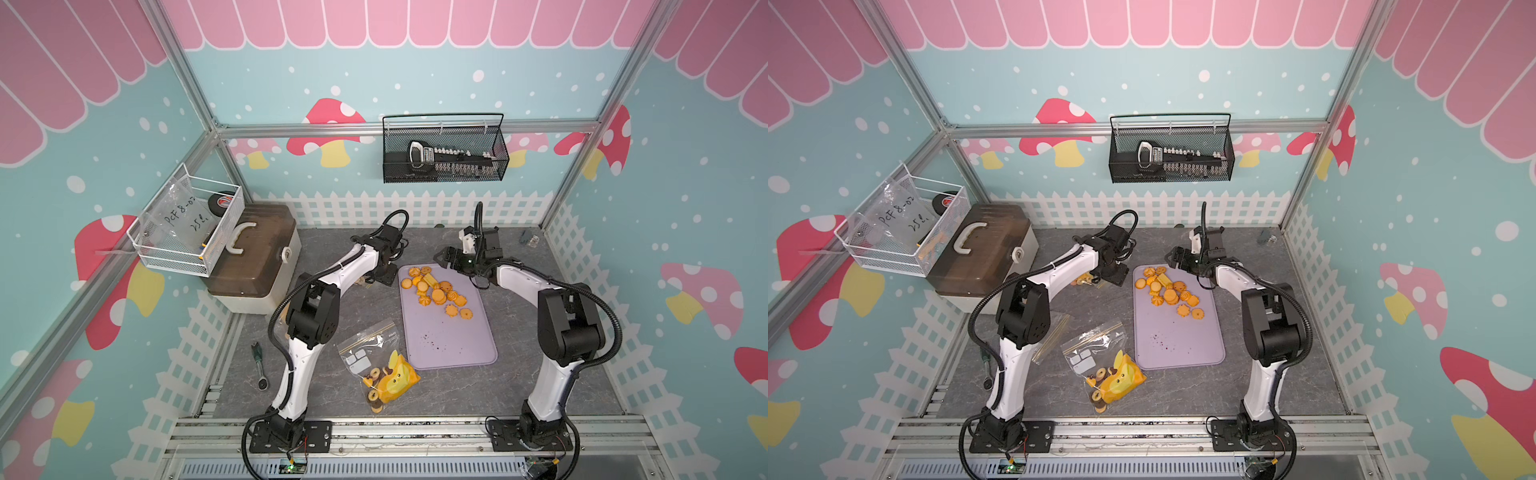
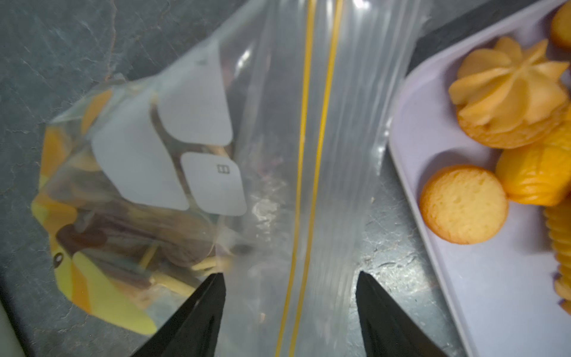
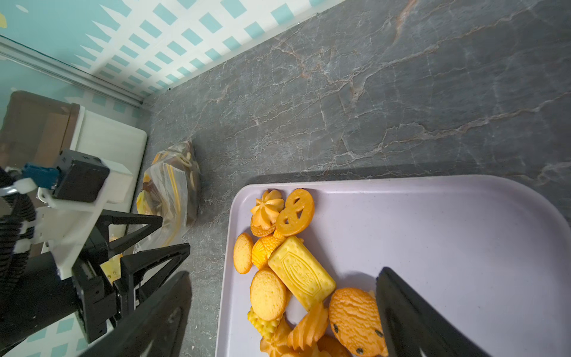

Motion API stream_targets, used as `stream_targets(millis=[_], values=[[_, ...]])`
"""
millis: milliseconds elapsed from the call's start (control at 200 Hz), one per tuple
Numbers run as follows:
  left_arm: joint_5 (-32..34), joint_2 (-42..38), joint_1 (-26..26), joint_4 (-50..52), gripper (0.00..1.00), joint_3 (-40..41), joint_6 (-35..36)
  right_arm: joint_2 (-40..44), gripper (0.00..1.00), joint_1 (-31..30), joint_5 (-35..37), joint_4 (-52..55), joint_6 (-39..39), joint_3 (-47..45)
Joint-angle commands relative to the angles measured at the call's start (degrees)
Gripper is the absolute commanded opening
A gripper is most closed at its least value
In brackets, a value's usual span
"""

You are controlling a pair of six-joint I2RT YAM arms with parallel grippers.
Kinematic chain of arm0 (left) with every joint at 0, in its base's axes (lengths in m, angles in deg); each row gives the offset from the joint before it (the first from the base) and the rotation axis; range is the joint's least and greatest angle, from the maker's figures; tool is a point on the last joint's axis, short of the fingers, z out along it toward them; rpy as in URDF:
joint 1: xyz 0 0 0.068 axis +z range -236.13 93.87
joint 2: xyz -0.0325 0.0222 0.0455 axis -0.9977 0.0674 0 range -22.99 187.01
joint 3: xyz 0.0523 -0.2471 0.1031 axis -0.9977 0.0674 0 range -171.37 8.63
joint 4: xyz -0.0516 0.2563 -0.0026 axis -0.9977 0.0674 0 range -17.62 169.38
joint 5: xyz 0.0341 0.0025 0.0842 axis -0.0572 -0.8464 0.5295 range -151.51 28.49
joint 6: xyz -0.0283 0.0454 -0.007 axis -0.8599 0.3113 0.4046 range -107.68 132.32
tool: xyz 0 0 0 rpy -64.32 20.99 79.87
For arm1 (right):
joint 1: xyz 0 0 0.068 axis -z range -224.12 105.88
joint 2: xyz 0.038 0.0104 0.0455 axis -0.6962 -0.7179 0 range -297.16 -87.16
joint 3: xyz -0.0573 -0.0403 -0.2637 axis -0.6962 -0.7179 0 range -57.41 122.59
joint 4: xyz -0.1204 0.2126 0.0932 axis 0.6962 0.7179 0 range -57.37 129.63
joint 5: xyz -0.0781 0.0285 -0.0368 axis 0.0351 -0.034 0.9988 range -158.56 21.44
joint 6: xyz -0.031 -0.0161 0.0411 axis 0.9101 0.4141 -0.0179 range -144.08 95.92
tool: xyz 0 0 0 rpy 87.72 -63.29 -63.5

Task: Pour cookies out of the ziploc bag
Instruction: Adjust the ziploc bag at the center of the board.

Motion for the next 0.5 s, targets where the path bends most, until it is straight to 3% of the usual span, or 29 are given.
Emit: stream_targets(millis=[0,155,335,495], values=[[1.8,-1.5,-0.2,-2.4,0.70,0.3,-0.9,1.3,0.92,0.4,-0.6,-0.8,0.0,-0.8],[1.6,-2.4,0.0,-2.9,0.65,-0.1,-0.9,0.8,0.91,0.5,-0.8,-0.8,-0.1,-0.5],[-0.5,-2.6,1.7,-2.9,0.50,0.0,-1.6,-0.2,0.80,0.4,-3.6,-3.1,-1.9,0.0],[-1.0,-2.9,2.3,-2.9,0.43,0.2,-1.8,-1.9,0.74,0.1,-4.2,-4.2,-2.5,0.5]])
